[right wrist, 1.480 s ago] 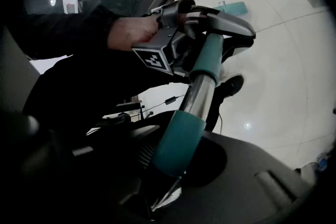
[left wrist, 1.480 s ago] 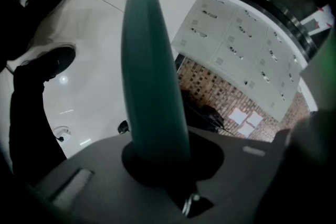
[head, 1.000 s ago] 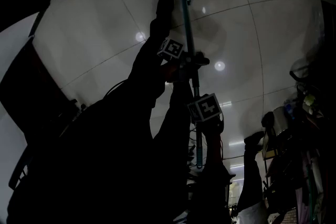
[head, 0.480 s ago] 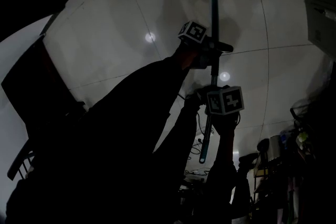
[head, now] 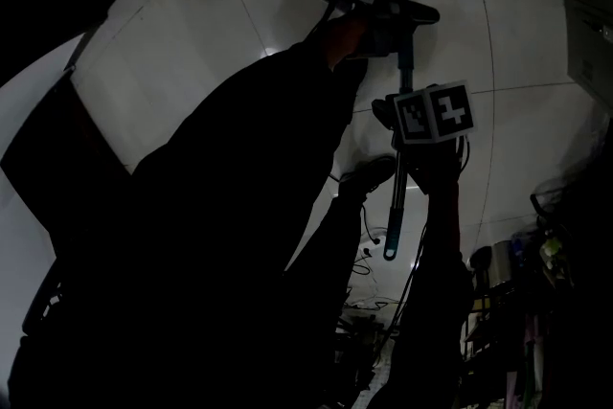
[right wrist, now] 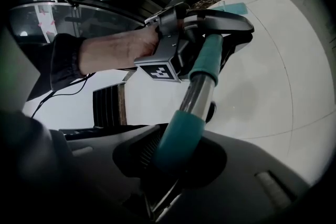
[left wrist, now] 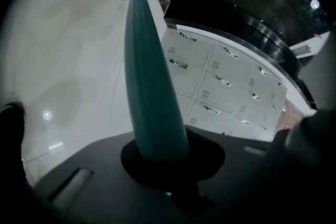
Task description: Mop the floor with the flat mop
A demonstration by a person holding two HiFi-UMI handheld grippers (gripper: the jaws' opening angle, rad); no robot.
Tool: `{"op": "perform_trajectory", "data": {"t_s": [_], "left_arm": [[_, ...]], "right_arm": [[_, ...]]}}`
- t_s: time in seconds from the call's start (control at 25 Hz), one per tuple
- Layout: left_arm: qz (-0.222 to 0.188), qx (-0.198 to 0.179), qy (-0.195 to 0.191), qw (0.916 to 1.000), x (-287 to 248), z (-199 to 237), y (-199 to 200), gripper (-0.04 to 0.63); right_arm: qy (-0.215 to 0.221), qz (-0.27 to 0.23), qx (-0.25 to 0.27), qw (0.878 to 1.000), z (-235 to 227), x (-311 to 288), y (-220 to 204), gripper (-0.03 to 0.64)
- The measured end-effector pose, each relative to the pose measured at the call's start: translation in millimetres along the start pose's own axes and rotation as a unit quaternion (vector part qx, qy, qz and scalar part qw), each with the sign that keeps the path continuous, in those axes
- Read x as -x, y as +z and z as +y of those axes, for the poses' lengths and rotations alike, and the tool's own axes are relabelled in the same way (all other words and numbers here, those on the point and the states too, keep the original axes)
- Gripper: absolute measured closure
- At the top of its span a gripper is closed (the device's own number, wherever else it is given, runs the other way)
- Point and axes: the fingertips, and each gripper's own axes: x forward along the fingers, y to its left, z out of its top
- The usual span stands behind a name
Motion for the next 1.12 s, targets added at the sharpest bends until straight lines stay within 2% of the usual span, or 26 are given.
{"op": "perform_trajectory", "data": {"t_s": [0.08,0.2,0.4,0.56,0.76,0.92,1.12], "left_arm": [[0.003,0.002,0.002,1.0000,0,2,-14,0.541],[0.012,0.007,-0.001,0.9999,-1,6,-61,0.540],[0.033,0.029,0.002,0.9990,-7,27,-177,0.541],[0.021,0.051,0.002,0.9985,-19,47,-268,0.545],[0.016,0.064,0.000,0.9978,-38,70,-361,0.545],[0.025,0.078,0.009,0.9966,-46,90,-421,0.545],[0.039,0.092,0.030,0.9946,-44,117,-468,0.543]], "right_arm": [[-0.002,0.003,0.002,1.000,3,-1,-15,0.500],[-0.007,0.011,0.007,1.000,13,-4,-62,0.500],[-0.020,0.038,0.017,0.999,33,-10,-178,0.502],[-0.019,0.057,0.019,0.998,45,-11,-270,0.502],[-0.016,0.077,0.022,0.997,56,-12,-365,0.501],[-0.001,0.071,0.020,0.997,67,-20,-418,0.500],[0.011,0.069,0.007,0.998,73,-38,-462,0.500]]}}
